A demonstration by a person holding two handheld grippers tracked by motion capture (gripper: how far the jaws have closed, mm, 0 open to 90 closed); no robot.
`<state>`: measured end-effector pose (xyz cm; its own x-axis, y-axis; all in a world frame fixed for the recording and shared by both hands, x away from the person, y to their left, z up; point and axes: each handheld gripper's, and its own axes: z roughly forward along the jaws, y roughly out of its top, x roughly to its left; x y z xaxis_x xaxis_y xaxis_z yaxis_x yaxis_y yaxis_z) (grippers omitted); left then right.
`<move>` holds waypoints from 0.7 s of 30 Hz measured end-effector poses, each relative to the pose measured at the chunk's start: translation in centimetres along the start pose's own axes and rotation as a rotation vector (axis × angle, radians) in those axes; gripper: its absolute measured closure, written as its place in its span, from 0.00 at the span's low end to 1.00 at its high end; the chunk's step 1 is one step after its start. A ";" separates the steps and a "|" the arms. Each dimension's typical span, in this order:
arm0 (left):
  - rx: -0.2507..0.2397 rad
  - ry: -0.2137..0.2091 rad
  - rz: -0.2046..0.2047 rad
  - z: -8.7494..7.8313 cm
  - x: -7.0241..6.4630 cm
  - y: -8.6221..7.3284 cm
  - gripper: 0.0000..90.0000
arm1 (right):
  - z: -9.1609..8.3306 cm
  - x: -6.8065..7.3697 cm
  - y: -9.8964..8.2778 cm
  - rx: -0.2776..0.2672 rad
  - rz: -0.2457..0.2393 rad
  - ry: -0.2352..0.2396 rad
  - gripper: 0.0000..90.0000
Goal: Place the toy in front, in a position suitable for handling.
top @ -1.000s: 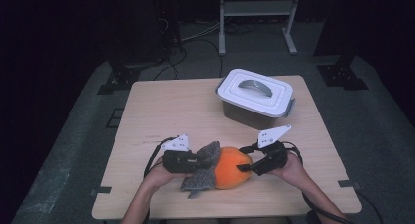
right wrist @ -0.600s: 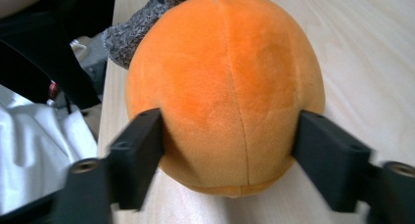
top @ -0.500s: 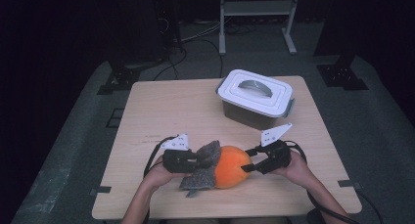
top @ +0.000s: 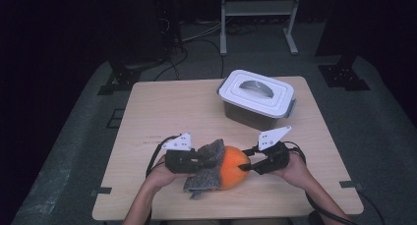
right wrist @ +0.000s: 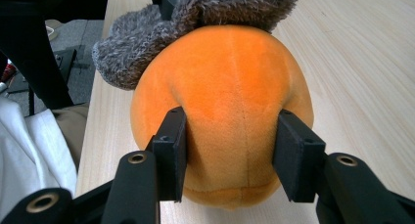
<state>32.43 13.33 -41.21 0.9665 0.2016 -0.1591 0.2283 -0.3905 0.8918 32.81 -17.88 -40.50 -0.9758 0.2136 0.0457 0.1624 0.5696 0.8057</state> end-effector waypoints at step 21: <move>-0.041 -0.033 0.021 0.1 -0.6 0.8 0.85 | 0.6 -0.2 -0.2 -0.030 0.057 0.038 0.49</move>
<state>32.05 12.79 -40.43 0.9744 0.1639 -0.1536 0.2038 -0.3572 0.9115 33.06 -17.56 -41.01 -0.9701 0.2141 0.1143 0.2142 0.5334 0.8183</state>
